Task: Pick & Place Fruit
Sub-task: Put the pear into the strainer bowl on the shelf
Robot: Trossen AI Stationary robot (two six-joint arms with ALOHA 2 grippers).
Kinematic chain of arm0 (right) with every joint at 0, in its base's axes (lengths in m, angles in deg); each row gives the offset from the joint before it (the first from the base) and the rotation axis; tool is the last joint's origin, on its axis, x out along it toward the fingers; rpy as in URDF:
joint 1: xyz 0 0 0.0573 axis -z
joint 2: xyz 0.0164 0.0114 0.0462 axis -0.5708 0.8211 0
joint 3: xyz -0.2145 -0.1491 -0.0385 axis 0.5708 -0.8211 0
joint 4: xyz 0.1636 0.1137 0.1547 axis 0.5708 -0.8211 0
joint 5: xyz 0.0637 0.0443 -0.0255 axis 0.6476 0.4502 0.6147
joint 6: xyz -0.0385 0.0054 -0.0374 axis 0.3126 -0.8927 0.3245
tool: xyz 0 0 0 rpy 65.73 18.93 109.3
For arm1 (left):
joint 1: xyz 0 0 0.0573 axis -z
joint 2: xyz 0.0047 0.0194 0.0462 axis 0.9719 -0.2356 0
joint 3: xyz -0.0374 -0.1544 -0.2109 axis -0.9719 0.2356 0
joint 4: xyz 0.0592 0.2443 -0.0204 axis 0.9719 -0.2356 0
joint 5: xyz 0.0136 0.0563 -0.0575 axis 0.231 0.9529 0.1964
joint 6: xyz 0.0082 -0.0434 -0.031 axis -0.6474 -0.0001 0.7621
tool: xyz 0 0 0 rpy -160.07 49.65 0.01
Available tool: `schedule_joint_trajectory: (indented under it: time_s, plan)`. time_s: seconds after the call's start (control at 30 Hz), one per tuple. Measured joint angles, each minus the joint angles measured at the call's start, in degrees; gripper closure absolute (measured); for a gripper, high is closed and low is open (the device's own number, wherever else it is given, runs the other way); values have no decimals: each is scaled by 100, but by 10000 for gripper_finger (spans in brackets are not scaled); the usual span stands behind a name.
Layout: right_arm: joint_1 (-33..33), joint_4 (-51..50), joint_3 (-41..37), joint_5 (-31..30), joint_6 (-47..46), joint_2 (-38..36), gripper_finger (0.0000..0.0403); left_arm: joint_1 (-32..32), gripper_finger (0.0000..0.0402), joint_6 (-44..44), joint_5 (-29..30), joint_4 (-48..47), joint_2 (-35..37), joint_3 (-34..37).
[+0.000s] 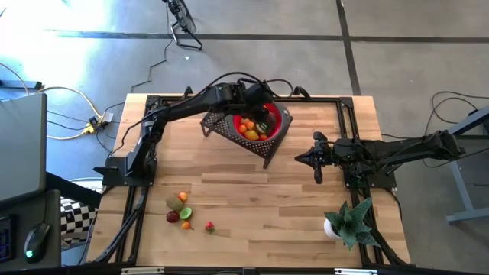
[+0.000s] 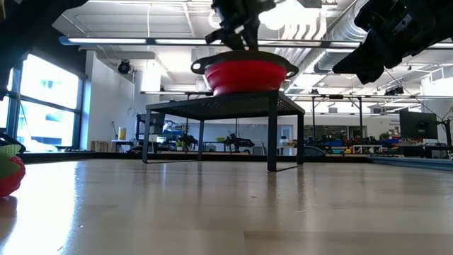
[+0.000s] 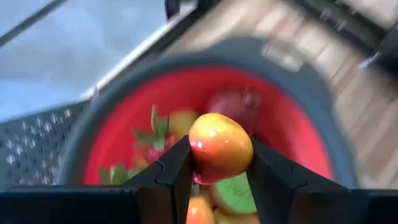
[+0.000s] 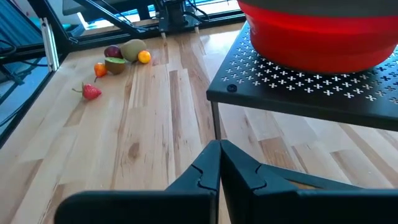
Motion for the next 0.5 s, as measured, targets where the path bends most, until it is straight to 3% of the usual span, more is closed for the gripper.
schedule_joint_trajectory:
  time_s: [0.5]
  plan:
    - [0, 0, 0, 2, 0, 0, 400, -24, 275, 59, -48, 184, -176, 260]
